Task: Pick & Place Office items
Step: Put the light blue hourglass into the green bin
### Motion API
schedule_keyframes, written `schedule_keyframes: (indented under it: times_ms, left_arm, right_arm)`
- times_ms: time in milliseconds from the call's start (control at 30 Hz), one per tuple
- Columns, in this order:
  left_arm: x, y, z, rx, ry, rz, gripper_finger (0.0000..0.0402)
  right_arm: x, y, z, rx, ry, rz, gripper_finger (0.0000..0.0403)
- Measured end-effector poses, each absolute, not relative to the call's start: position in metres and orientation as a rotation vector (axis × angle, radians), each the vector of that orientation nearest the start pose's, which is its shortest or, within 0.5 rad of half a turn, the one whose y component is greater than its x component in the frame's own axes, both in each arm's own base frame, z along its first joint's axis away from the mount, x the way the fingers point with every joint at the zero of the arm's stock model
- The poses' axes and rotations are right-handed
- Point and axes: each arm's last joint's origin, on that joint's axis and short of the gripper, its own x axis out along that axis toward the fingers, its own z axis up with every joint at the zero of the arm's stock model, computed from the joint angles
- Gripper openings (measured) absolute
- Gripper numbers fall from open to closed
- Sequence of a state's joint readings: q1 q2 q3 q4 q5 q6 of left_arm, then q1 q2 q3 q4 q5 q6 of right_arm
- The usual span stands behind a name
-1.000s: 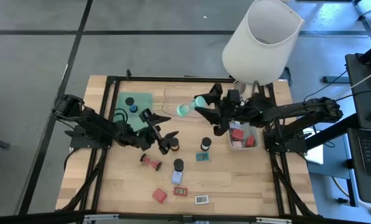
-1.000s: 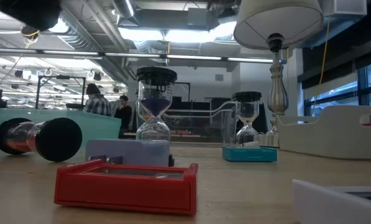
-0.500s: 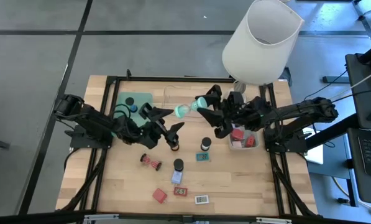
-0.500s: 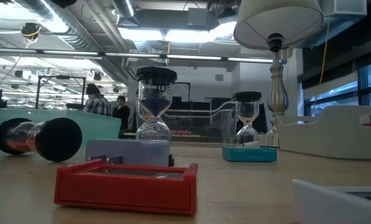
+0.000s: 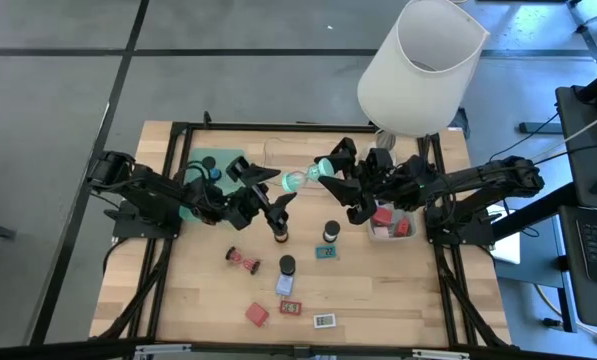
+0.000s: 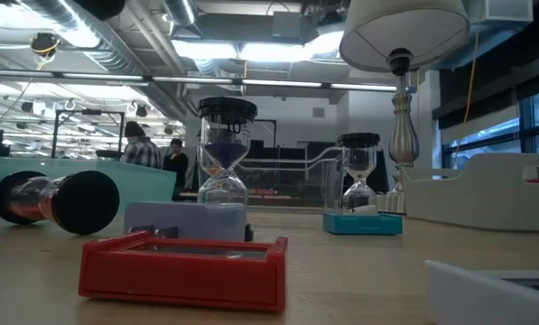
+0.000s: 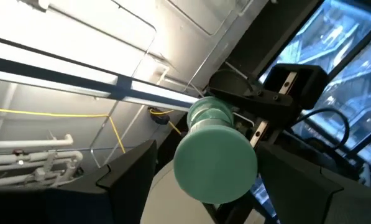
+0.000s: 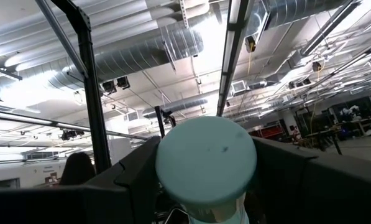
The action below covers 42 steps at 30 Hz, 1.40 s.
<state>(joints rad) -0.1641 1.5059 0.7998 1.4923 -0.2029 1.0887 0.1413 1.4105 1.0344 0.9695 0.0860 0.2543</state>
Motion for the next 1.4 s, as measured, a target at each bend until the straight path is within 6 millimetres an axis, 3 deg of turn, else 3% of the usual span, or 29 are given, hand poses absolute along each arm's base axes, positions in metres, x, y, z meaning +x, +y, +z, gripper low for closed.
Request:
schedule_keyframes:
  times_ms: [667, 1167, 1400]
  left_arm:
    - [0.297, -0.020, 0.321, 0.732, -0.720, 0.319, 0.0273]
    - [0.298, -0.021, 0.320, 0.723, -0.708, 0.306, 0.0207]
    - [0.297, -0.025, 0.320, 0.721, -0.713, 0.294, 0.0209]
  right_arm:
    - [0.305, 0.041, 0.384, 0.289, -0.582, 0.118, 0.0199]
    - [0.305, 0.041, 0.384, 0.284, -0.581, 0.116, 0.0199]
    - [0.305, 0.041, 0.384, 0.285, -0.579, 0.117, 0.0199]
